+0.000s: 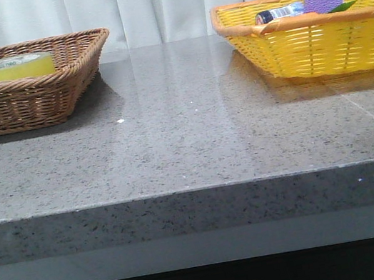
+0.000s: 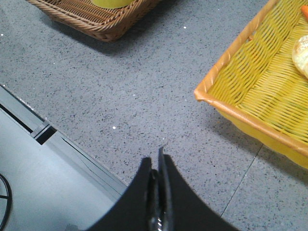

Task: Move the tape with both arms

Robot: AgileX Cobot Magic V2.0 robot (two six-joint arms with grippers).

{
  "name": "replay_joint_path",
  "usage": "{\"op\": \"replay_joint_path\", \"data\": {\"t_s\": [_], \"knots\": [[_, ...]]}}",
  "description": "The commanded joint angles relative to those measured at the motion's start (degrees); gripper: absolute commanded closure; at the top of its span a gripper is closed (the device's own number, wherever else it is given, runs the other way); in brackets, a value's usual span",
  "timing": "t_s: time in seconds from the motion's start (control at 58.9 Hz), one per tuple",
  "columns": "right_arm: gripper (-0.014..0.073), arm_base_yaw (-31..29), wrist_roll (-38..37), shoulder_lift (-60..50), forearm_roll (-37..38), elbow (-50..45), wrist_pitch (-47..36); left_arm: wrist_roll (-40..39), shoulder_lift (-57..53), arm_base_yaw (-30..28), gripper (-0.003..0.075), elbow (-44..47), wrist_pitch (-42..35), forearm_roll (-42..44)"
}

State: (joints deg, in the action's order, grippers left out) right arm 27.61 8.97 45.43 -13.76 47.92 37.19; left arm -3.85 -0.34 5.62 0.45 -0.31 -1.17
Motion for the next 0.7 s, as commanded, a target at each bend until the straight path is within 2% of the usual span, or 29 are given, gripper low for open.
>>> {"op": "replay_joint_path", "data": {"t_s": [0.0,0.068,0.187,0.357,0.526,0.679], "knots": [[0.0663,-0.1,0.1,-0.8,-0.4,0.9,-4.0,0.0,-1.2,0.4,0.0740,2.4,-4.7,-0.6],[0.0663,-1.9,1.2,-3.3,2.9,-0.8,-6.2,0.0,-1.2,0.4,0.0740,2.4,-4.7,-0.6],[0.0663,-9.4,1.6,-11.2,3.8,-7.5,-14.2,0.0,-1.1,0.4,0.0740,2.4,-4.7,-0.6],[0.0663,-19.4,1.6,-24.4,3.8,-21.9,-30.6,0.0,-1.1,0.4,0.0740,2.4,-4.7,-0.6],[0.0663,-23.7,1.6,-35.4,3.8,-35.2,-43.1,0.0,-1.1,0.4,0.0740,2.4,-4.7,-0.6],[0.0663,-25.4,1.6,-42.7,3.7,-43.1,-47.2,0.0,-1.1,0.4,0.0740,2.4,-4.7,-0.6]]}}
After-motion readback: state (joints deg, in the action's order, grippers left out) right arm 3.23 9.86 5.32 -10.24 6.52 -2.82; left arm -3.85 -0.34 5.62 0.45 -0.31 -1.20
